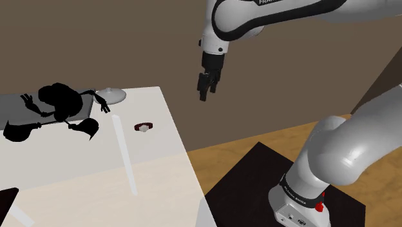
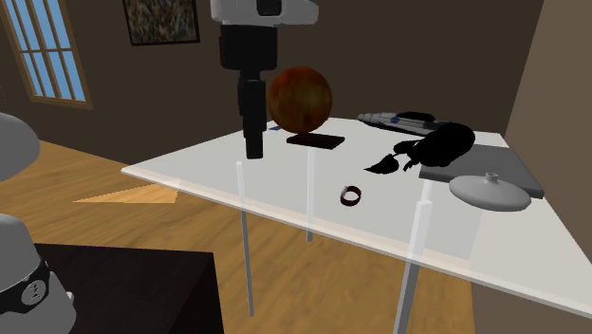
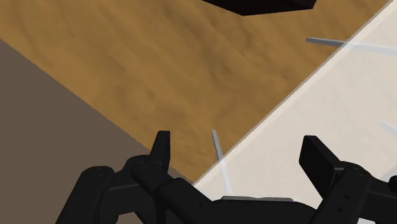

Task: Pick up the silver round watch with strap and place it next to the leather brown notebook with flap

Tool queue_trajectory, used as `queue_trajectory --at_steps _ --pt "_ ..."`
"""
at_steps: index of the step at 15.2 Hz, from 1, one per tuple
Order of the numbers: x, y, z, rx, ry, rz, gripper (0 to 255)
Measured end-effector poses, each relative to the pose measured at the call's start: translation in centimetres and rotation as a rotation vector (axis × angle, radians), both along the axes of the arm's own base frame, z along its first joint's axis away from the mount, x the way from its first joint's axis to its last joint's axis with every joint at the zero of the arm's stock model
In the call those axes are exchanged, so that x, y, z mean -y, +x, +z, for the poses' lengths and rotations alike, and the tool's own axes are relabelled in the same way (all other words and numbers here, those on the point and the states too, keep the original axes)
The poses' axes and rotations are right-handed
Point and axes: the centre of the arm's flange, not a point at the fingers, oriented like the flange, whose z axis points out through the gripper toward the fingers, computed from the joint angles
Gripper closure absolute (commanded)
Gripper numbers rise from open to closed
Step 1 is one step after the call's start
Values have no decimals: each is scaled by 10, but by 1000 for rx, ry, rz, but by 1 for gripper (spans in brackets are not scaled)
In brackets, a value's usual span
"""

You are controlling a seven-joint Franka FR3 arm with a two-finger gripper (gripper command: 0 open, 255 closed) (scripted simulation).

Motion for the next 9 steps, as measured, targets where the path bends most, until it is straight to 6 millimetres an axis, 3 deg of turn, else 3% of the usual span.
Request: queue_trajectory --at_steps 9 --pt "-80 73 -47 65 -27 241 0"
